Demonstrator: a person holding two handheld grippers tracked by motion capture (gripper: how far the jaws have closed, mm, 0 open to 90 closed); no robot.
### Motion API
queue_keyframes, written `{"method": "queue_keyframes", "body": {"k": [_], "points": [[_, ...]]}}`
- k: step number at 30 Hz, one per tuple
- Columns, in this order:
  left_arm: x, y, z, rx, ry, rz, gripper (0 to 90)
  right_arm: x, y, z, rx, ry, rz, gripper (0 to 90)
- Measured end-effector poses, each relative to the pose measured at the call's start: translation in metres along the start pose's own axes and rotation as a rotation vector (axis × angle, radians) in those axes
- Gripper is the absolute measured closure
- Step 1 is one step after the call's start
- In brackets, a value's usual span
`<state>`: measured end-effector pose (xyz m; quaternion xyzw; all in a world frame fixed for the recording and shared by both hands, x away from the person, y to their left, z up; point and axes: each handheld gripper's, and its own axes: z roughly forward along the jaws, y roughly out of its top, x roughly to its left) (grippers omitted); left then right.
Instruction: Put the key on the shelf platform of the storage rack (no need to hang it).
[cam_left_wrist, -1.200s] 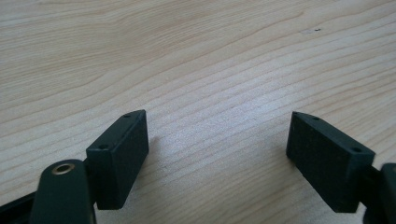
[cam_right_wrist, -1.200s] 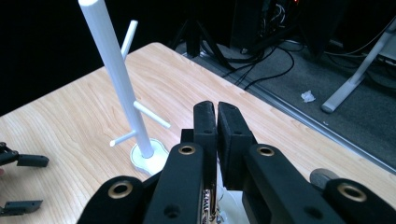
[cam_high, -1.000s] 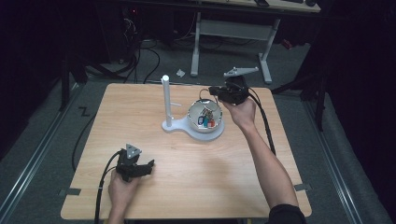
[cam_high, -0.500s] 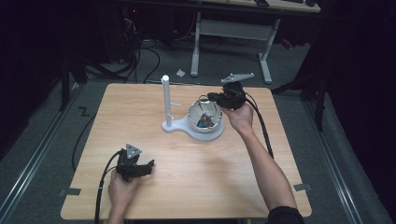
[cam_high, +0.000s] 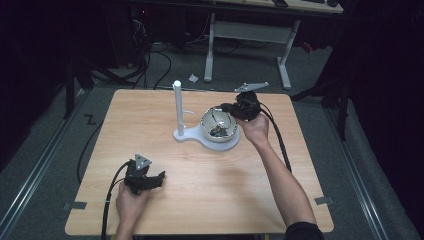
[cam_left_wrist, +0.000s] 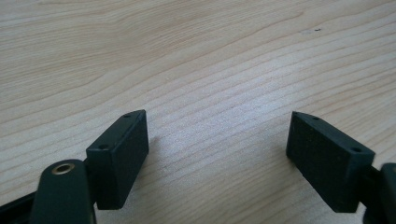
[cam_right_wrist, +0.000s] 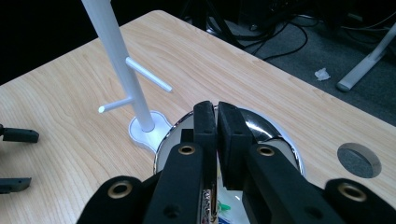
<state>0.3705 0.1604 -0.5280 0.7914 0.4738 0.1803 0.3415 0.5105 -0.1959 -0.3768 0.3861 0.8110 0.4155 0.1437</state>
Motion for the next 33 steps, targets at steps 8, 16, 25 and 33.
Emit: {"method": "queue_keyframes", "body": {"k": [8, 16, 25, 33], "points": [[0.000, 0.000, 0.000, 0.001, 0.000, 0.001, 21.5, -0.002, -0.003, 0.007, 0.012, -0.013, 0.008, 87.5], [0.000, 0.000, 0.000, 0.001, 0.000, 0.001, 21.5, -0.003, -0.007, 0.015, 0.019, -0.017, 0.013, 87.5], [0.000, 0.000, 0.000, 0.001, 0.000, 0.001, 21.5, -0.002, -0.012, 0.023, 0.040, -0.017, 0.014, 87.4], [0.000, 0.000, 0.000, 0.000, 0.000, 0.000, 21.5, -0.001, -0.012, 0.028, 0.044, -0.002, 0.021, 87.0]]}}
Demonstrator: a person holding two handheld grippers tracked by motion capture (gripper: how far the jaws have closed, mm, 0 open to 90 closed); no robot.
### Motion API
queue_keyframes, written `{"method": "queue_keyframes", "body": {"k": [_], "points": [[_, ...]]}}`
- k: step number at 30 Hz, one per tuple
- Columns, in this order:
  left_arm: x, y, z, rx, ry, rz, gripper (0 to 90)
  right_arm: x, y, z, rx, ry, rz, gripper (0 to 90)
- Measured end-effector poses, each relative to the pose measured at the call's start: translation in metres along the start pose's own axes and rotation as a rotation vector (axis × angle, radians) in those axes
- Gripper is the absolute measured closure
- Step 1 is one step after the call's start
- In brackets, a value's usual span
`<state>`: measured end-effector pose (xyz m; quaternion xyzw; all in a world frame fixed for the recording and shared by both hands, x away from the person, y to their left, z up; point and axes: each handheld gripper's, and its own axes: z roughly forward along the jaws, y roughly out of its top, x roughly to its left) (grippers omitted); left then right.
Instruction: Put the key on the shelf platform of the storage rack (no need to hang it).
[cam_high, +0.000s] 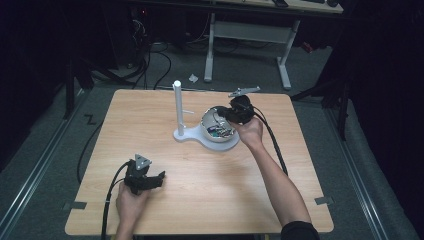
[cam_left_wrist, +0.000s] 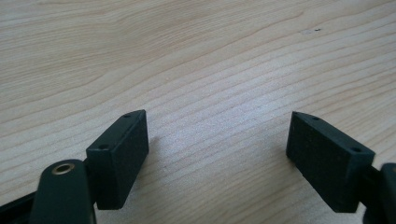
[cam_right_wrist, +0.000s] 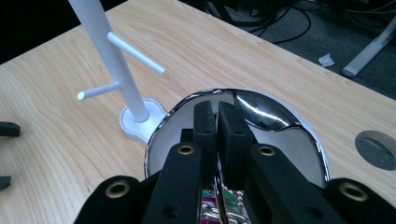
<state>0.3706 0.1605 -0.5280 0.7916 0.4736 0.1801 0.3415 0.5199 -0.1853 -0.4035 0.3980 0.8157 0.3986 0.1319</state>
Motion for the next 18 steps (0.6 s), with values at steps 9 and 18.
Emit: {"method": "queue_keyframes", "body": {"k": [9, 18], "points": [[0.0000, 0.0000, 0.0000, 0.000, 0.000, 0.000, 21.5, 0.0009, -0.0023, 0.0068, 0.015, -0.001, 0.011, 78.4], [0.0000, 0.0000, -0.0001, 0.001, -0.001, 0.001, 21.5, 0.0025, -0.0060, 0.0035, -0.007, 0.019, 0.024, 68.9]]}}
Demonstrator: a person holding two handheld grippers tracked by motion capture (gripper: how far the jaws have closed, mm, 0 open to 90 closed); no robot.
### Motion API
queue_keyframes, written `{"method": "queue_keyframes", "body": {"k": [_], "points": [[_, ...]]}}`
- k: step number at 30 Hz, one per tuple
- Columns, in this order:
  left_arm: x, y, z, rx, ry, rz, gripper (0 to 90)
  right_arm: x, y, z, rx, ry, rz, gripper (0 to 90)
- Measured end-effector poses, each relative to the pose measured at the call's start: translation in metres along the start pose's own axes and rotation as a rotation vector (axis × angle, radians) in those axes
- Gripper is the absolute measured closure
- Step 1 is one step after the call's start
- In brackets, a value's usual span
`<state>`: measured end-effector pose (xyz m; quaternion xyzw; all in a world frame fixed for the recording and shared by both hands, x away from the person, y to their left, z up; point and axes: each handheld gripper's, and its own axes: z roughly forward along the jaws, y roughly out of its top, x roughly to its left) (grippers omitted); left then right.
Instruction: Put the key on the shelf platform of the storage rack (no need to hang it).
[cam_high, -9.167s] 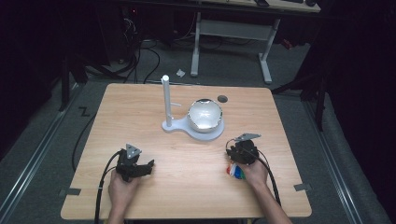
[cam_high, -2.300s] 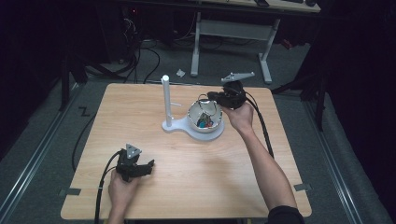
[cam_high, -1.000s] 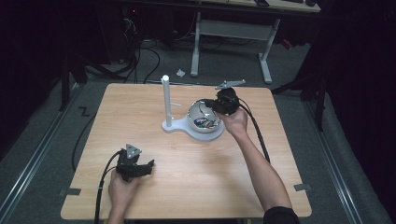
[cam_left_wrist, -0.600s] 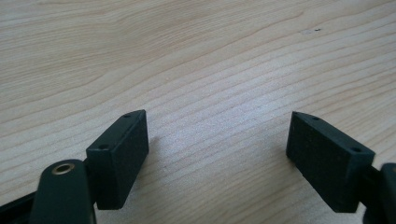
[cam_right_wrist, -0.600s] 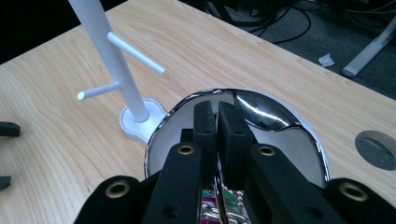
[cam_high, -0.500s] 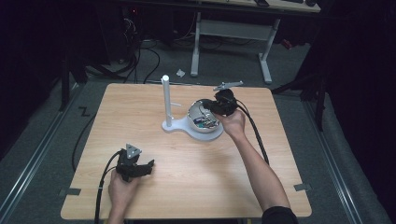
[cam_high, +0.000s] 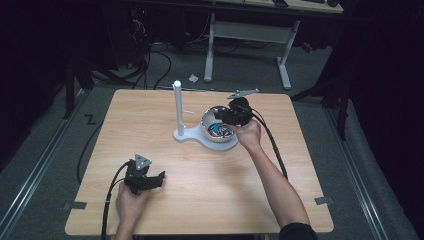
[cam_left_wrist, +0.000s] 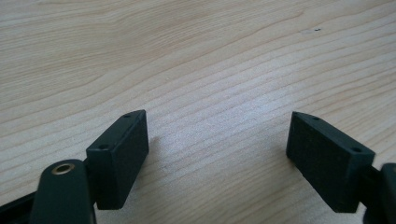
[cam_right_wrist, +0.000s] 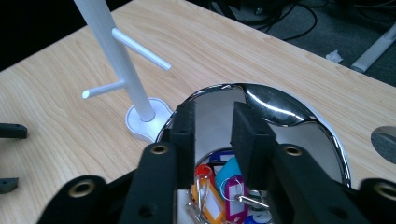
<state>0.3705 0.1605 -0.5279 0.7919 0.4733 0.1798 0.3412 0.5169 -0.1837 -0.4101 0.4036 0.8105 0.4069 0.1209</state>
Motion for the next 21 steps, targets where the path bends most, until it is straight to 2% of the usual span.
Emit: {"method": "queue_keyframes", "body": {"k": [4, 8, 21], "points": [[0.000, 0.000, 0.000, 0.000, 0.000, 0.000, 21.5, -0.002, -0.004, -0.010, -0.024, -0.002, 0.019, 62.9], [0.000, 0.000, 0.000, 0.000, 0.000, 0.000, 21.5, -0.003, -0.006, -0.020, -0.036, -0.027, 0.022, 58.6], [0.000, 0.000, 0.000, 0.000, 0.001, 0.001, 21.5, -0.009, -0.016, -0.052, -0.087, -0.070, 0.037, 53.6]]}}
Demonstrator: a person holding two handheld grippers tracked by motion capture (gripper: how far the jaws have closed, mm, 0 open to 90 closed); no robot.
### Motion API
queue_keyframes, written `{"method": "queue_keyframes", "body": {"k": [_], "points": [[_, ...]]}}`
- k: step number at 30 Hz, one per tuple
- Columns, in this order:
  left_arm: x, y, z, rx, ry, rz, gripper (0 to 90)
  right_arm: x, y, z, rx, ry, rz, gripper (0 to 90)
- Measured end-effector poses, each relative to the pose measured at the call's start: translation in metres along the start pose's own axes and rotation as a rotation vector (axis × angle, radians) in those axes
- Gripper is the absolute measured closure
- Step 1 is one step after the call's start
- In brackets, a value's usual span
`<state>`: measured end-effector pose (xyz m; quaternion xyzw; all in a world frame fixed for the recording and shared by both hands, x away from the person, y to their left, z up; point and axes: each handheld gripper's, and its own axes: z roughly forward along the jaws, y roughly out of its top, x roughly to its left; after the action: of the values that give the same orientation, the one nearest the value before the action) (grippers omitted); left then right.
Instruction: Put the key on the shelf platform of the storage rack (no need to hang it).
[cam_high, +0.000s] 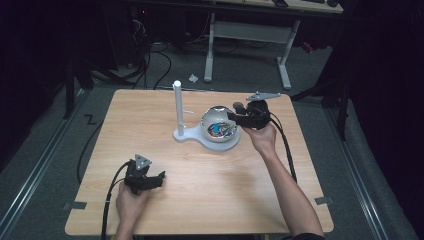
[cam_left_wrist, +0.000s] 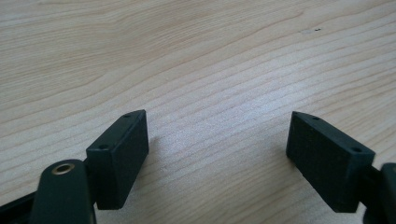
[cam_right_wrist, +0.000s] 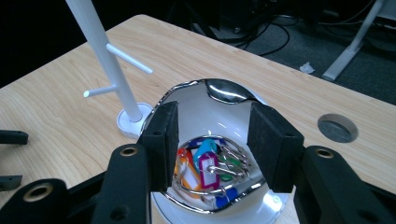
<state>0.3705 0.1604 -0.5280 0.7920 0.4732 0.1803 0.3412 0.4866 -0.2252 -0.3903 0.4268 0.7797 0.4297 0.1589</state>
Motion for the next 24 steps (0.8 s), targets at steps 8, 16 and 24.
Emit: {"method": "queue_keyframes", "body": {"k": [8, 16, 24], "points": [[0.000, 0.000, 0.000, 0.001, 0.001, 0.001, 21.5, -0.006, -0.007, -0.015, -0.004, -0.016, 0.022, 51.9], [0.000, 0.000, 0.000, 0.000, 0.000, 0.001, 21.5, -0.009, -0.015, -0.029, -0.010, -0.035, 0.035, 51.0], [0.000, 0.000, 0.000, 0.000, 0.000, 0.001, 21.5, -0.013, -0.026, -0.046, -0.024, -0.046, 0.052, 50.6]]}}
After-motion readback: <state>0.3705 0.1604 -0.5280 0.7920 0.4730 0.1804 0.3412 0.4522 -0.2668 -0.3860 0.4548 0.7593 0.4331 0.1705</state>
